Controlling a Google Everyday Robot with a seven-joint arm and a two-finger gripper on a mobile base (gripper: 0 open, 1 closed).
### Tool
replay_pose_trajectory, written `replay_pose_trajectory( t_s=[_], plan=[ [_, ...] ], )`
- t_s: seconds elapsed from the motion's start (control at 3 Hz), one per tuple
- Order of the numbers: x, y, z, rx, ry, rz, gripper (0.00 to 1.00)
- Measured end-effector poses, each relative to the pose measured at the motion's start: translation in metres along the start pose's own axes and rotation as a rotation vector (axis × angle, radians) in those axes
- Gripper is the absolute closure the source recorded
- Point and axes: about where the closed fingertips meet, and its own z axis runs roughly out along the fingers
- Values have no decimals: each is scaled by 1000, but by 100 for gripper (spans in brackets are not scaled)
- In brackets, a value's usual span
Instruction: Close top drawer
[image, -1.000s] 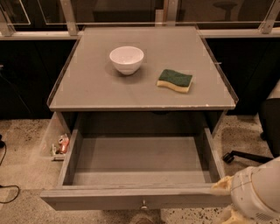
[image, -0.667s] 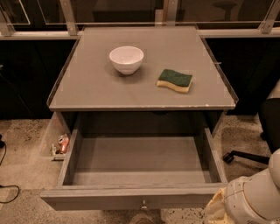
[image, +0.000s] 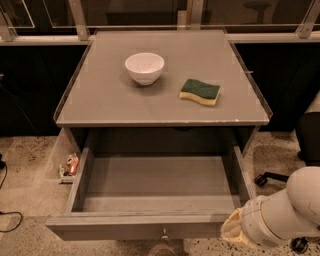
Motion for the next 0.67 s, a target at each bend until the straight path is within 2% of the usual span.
replay_pose_trajectory(
  t_s=[0.33,0.67],
  plan=[
    [-1,-13,15,18,-27,19,100],
    [-1,-14,17,21,-31,21,85]
  ],
)
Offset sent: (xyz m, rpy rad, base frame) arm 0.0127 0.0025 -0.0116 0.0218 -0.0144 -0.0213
